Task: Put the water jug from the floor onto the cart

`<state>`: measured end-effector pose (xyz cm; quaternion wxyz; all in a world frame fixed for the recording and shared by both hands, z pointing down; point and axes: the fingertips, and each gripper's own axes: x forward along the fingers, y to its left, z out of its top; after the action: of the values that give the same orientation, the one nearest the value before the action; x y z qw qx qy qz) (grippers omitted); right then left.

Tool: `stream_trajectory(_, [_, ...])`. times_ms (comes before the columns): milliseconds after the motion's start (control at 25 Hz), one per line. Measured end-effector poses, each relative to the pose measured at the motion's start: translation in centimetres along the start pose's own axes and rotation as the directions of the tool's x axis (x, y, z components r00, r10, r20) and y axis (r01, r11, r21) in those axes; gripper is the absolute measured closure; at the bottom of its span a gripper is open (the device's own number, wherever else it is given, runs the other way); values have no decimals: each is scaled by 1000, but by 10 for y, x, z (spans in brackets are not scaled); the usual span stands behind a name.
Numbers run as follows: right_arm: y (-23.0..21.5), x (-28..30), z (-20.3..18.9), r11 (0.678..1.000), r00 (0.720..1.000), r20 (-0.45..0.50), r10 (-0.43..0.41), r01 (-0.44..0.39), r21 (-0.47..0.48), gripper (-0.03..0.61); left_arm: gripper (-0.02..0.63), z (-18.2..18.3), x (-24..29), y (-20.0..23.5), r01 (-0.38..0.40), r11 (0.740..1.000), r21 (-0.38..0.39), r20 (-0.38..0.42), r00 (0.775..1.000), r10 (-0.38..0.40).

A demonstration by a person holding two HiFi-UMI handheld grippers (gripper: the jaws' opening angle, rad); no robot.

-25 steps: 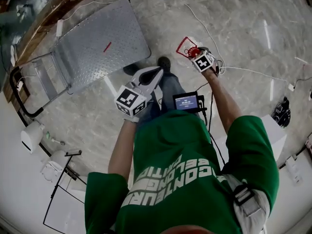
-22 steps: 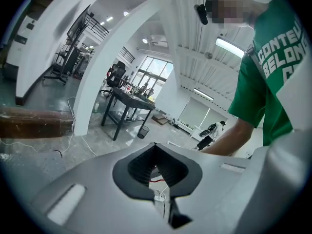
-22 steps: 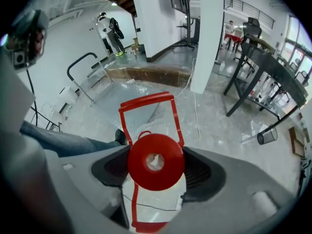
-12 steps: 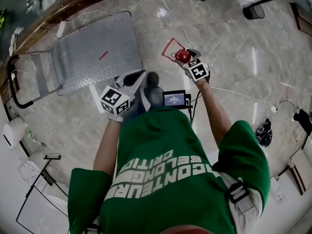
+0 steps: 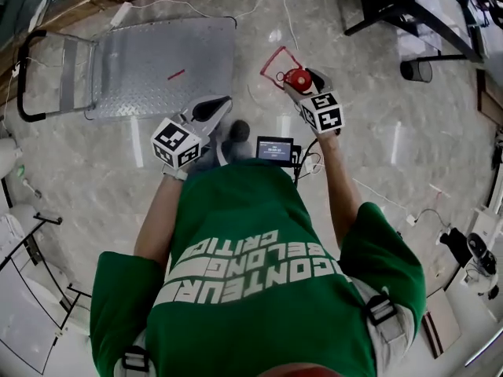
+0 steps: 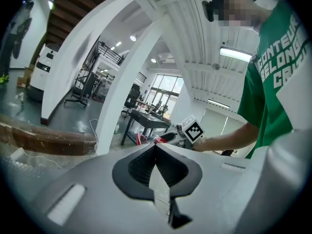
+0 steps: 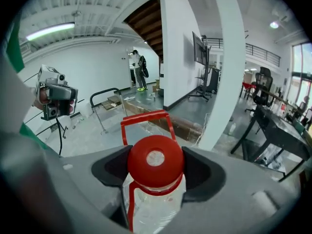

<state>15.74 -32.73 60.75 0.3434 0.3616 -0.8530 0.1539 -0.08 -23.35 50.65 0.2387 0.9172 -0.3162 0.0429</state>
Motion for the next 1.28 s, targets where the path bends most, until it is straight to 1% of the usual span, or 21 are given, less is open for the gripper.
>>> stream_trajectory(280, [17,20,69,992,997,41,65,-60,-114,279,604,25,-26,36,-91,996,-3,80,993,91])
stream_trajectory(440, [28,38,99,980,994,34,107,-100,-170,279,604,34,-47,62,-148,988,-32,123,981,151])
stream_trajectory(600, [46,65,123,965,988,18,152,-144,-220,279,604,36,-76,91,-208,976,-59,139,967,214])
stream_trajectory(800, [69,98,139,941,980,-21,198,-196,-275,279,604,40,-108,119,-274,957,-95,160,945,286])
stream_trajectory(1000, [90,131,144,913,967,-75,243,-254,-320,279,604,36,-131,142,-324,937,-133,169,924,343])
stream_trajectory(1160, [112,162,141,876,952,-135,277,-307,-371,279,604,31,-150,161,-353,922,-159,171,910,378])
stream_trajectory(1280, [132,185,138,840,935,-187,301,-353,-412,279,604,26,-167,172,-372,909,-188,169,899,403])
